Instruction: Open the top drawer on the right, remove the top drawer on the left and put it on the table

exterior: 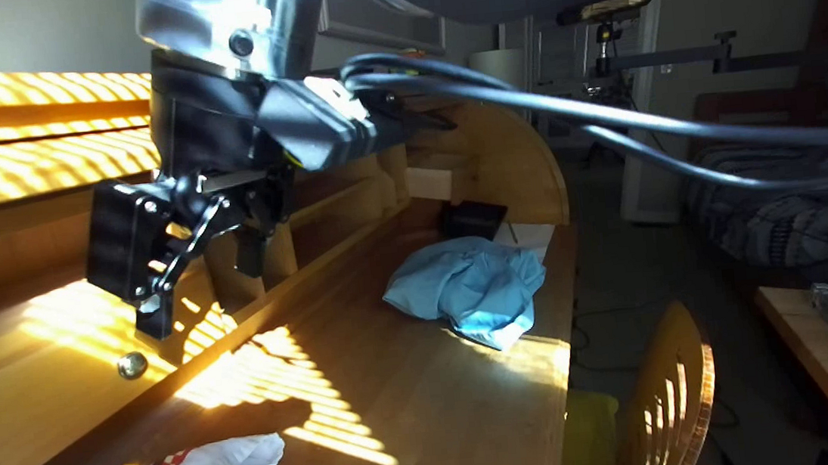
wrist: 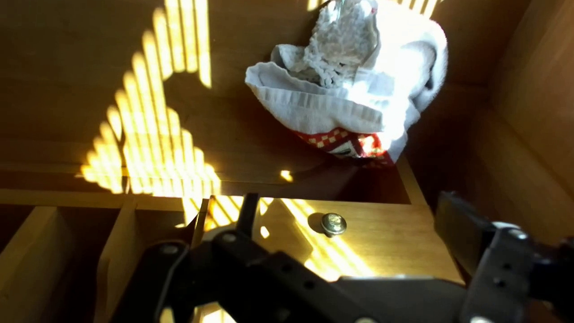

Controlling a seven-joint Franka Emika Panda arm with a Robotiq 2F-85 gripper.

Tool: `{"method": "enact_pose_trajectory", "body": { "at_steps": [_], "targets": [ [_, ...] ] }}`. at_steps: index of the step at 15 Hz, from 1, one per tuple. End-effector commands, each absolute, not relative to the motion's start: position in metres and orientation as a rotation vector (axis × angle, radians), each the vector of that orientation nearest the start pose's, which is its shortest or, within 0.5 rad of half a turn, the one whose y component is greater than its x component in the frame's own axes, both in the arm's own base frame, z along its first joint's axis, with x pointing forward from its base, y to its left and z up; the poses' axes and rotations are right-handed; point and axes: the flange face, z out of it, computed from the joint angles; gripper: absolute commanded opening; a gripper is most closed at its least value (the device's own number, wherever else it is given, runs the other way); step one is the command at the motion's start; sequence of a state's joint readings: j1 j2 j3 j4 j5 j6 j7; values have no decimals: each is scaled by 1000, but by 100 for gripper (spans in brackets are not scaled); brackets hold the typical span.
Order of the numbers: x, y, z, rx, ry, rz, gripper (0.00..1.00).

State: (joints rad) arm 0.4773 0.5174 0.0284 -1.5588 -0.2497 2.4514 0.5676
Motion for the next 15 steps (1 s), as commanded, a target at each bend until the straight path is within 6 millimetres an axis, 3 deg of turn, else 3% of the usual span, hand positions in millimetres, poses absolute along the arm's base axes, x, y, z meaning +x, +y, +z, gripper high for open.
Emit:
{"method": "enact_pose_trajectory", "body": {
  "at_steps": [1, 8, 15],
  "targets": [
    [651, 358, 377, -3071, -180, -759, 100],
    [669, 370, 353, -2991, -260, -922, 100],
    [682, 366, 331, -2981, -222, -1000, 100]
  ]
}}
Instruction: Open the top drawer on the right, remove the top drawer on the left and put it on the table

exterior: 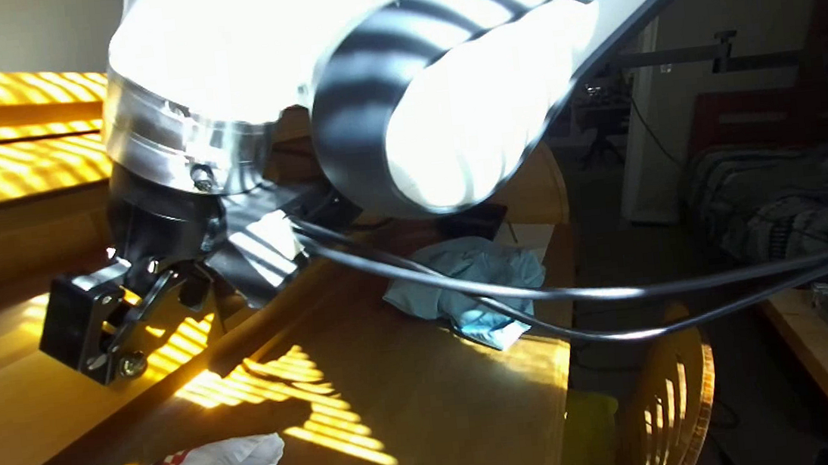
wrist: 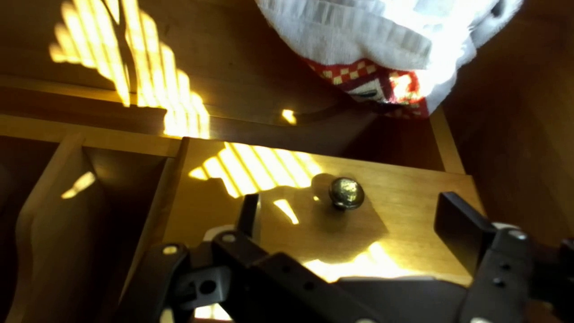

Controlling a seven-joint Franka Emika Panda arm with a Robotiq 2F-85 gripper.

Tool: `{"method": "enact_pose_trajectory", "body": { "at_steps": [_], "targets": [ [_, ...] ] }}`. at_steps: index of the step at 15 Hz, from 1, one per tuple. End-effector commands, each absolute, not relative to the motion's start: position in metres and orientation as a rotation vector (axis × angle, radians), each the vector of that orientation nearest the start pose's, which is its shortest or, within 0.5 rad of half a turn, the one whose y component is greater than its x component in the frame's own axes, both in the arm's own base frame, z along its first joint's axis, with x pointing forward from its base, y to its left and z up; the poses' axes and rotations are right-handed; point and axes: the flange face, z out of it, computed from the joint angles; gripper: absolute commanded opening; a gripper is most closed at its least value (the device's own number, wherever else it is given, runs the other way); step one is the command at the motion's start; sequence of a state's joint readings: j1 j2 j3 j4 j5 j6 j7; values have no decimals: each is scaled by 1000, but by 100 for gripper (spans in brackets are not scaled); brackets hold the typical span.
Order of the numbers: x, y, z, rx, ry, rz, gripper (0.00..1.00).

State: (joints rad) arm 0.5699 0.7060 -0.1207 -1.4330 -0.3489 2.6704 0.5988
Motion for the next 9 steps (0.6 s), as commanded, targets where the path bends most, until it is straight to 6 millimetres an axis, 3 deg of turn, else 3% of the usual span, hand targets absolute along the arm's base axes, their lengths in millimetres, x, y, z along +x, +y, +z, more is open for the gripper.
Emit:
{"method": "enact_pose_trajectory", "body": {
  "at_steps": [1, 9],
  "targets": [
    [683, 367, 329, -2981, -220, -1007, 100],
    [689, 373, 325, -2936, -120, -1045, 100]
  ]
}}
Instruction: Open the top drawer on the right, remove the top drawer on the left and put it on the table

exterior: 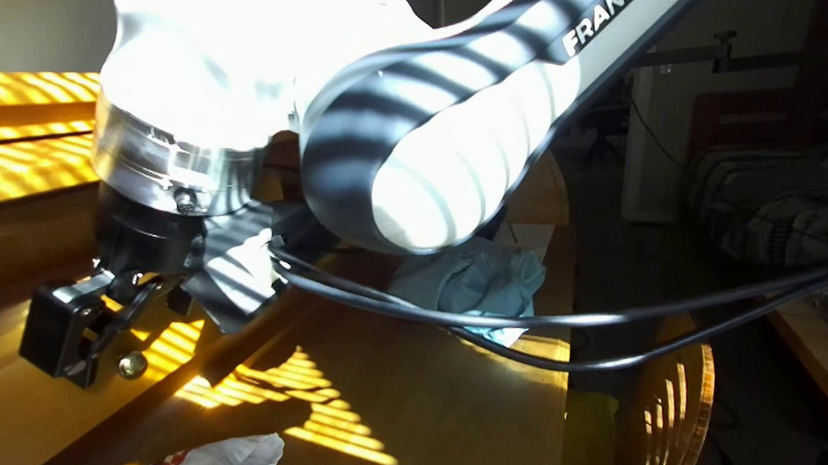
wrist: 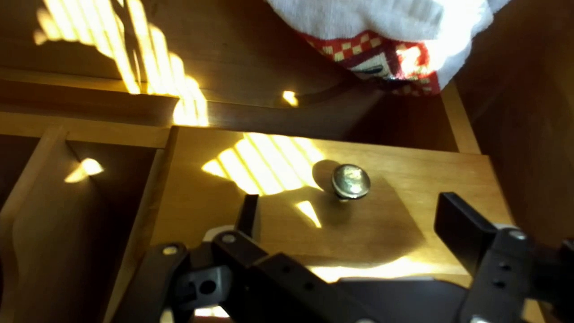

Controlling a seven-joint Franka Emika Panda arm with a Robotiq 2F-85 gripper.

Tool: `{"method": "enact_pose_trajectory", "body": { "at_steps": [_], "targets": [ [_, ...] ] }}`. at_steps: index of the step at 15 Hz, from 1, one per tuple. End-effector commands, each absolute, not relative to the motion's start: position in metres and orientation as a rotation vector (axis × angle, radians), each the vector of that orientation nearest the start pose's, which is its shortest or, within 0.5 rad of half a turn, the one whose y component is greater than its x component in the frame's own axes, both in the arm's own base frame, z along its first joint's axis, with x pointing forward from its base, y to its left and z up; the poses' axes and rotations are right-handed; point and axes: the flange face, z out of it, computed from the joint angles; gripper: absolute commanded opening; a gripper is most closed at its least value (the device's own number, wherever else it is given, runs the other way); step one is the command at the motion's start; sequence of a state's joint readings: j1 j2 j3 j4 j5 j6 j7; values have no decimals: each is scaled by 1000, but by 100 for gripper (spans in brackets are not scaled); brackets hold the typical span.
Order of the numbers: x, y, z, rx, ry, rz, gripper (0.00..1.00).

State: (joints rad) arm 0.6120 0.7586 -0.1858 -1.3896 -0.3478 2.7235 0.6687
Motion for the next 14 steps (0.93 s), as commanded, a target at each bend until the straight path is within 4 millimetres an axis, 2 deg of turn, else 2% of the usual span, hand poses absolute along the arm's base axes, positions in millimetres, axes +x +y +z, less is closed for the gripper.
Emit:
{"method": "enact_pose_trajectory", "body": {
  "at_steps": [1, 6, 7, 8, 10, 14],
  "targets": [
    [689, 373, 323, -2935, -106, -1038, 100],
    [687, 376, 314, -2936, -59, -1013, 99],
    [687, 376, 313, -2935, -52, -1010, 90],
    [687, 376, 312, -2936, -44, -1010, 74],
    [688, 376, 312, -2936, -38, -1016, 65],
    [689, 374, 312, -2942, -26, -1024, 35]
  ]
}}
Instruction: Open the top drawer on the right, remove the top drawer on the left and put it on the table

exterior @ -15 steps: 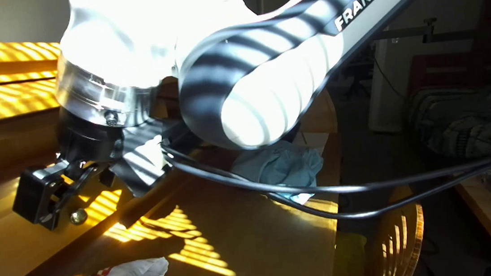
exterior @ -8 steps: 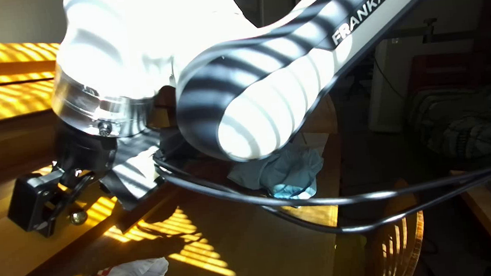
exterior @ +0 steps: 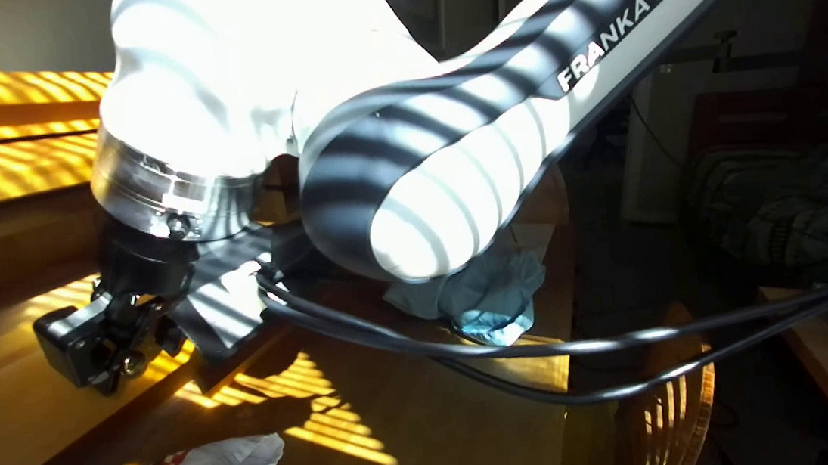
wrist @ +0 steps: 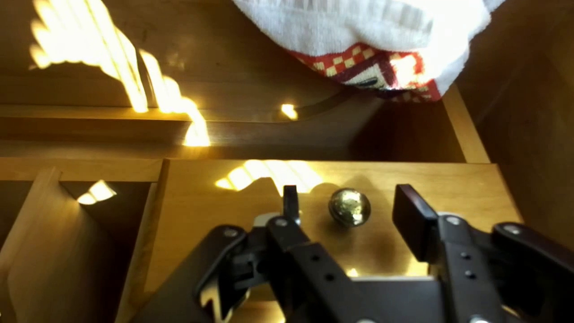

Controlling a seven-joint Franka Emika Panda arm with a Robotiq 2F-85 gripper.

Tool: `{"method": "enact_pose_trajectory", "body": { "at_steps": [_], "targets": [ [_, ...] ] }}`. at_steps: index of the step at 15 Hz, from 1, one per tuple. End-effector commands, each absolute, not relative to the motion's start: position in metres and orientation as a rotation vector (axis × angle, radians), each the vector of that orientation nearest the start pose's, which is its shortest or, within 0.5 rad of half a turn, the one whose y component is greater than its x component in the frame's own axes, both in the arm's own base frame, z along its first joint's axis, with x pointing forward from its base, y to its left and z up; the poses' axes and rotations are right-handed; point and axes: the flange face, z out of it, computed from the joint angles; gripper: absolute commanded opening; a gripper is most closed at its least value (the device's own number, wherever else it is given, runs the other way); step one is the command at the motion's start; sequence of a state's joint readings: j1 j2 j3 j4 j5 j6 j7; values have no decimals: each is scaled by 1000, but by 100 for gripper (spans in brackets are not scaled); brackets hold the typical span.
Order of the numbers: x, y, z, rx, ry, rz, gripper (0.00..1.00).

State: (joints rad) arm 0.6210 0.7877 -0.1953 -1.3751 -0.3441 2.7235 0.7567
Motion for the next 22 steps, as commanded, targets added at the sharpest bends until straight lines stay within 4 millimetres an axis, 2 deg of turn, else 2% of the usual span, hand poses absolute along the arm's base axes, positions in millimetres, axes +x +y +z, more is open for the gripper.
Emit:
{"method": "enact_pose_trajectory", "body": {
  "at_steps": [1, 3, 5, 6, 15, 20, 22],
  "targets": [
    [689, 373, 312, -2941, -25, -1028, 29],
    [690, 373, 312, -2941, -24, -1028, 13],
    [688, 377, 313, -2933, -31, -1025, 2],
    [688, 378, 313, -2932, -33, -1022, 6],
    [664, 400, 320, -2883, -19, -895, 6],
    [653, 399, 323, -2855, -14, -862, 6],
    [651, 391, 323, -2863, -6, -861, 6]
  ]
}}
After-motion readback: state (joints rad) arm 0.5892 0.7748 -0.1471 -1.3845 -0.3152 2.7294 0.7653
